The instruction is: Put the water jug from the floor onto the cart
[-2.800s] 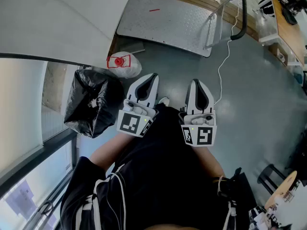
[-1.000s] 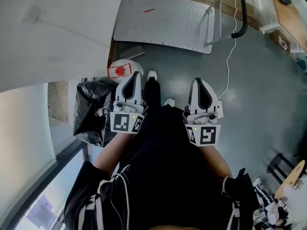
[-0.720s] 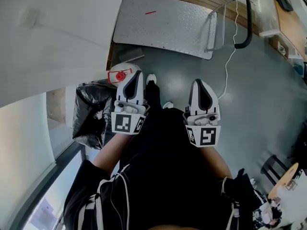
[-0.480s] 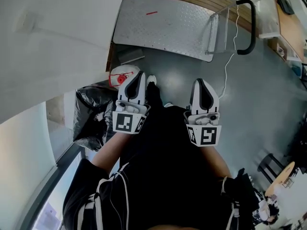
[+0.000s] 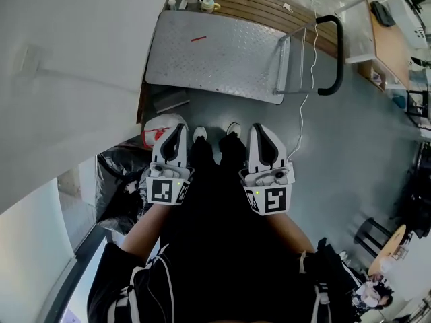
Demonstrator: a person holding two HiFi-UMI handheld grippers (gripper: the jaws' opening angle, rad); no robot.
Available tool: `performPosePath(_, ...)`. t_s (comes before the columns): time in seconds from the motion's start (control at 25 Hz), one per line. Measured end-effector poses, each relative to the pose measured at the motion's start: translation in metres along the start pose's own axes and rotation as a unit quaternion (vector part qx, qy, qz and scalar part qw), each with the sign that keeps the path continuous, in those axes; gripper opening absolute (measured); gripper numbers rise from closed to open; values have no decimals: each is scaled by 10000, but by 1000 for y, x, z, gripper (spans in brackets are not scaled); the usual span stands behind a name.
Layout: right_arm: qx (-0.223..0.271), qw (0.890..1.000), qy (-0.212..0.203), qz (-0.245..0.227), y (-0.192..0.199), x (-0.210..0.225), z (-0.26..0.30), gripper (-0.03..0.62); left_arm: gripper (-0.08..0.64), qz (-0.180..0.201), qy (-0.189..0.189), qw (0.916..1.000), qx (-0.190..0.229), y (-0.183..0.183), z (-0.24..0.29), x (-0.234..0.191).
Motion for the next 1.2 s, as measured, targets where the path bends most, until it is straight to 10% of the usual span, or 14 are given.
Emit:
performPosePath(0.64,-114,9982,-594,53,-1,25,26,18,20,-328,-504,9979,-227,27,9,-10)
performPosePath(0.8,-111,9974,-705,31,-2,25,30,18,25,-1475,-947,9784,-1095,99,3,-40)
performPosePath(1.2,-403,9969,-676,-2,17,17,39,18,124,-1310,-1458,9369,-2895,236,-17,-99)
Point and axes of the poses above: the fingertips, and each gripper's own axes: z forward along the fingers, x to its right, y out of its underside, the point moved 9 cm from there along -z, backward along the fingers, and after that the axes turned 1 degree about z, right-handed, at the moved point
